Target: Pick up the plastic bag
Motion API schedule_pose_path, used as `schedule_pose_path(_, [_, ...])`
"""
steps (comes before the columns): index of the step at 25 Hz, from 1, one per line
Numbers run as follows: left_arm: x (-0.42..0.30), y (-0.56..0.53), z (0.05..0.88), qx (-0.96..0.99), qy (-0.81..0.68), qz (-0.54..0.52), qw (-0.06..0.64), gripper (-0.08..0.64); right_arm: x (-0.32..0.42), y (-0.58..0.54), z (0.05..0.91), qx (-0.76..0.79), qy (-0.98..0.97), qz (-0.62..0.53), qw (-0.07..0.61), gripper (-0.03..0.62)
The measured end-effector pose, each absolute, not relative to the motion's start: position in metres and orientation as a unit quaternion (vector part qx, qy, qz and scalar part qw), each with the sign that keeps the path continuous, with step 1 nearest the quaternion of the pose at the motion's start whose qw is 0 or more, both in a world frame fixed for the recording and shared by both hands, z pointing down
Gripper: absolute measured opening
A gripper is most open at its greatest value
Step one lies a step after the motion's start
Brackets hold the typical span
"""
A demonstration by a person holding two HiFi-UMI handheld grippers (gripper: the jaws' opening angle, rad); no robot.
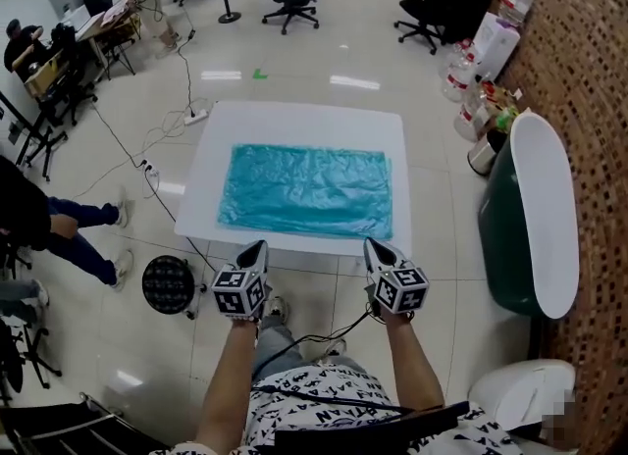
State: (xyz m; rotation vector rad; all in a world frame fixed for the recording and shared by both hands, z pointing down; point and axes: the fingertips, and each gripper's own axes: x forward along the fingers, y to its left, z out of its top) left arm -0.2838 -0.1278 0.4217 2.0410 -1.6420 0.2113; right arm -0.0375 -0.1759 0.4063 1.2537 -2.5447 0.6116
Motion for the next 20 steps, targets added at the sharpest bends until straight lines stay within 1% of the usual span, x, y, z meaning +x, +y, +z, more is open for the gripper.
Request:
schedule_pose_path(3, [-0.251,-0.1,0.413,0.766,-0.584,0.072,0.257,0.0,-0.03,-0.148,0.401,0.438,-0.863,0.226,0.108,0.004])
schedule_pose_path(5, [-0.249,-0.087,0.404,0.772,-0.578,0.067,0.256,0.0,-0.036,-0.133,0.393,0.44,-0.859,0.24,0.102,0.003])
schedule_pose_path(7, [-0.26,-0.081,0.396,0.774,-0.578,0.061,0.253,0.0,-0.052,-0.122,0.386,0.44,-0.861,0.234,0.104,0.003])
schedule_pose_path(11, [-0.289,-0.083,0.385,0.775,-0.582,0.049,0.24,0.0,-0.075,-0.119,0.384,0.454,-0.855,0.212,0.134,0.001])
schedule_pose_path(15, [-0.297,-0.092,0.376,0.785,-0.572,0.047,0.233,0.0,-0.085,-0.128,0.375,0.47,-0.851,0.186,0.142,0.0])
schedule_pose_path(20, [-0.305,-0.097,0.367,0.794,-0.562,0.047,0.228,0.0,-0.1,-0.13,0.367,0.478,-0.846,0.18,0.152,0.0])
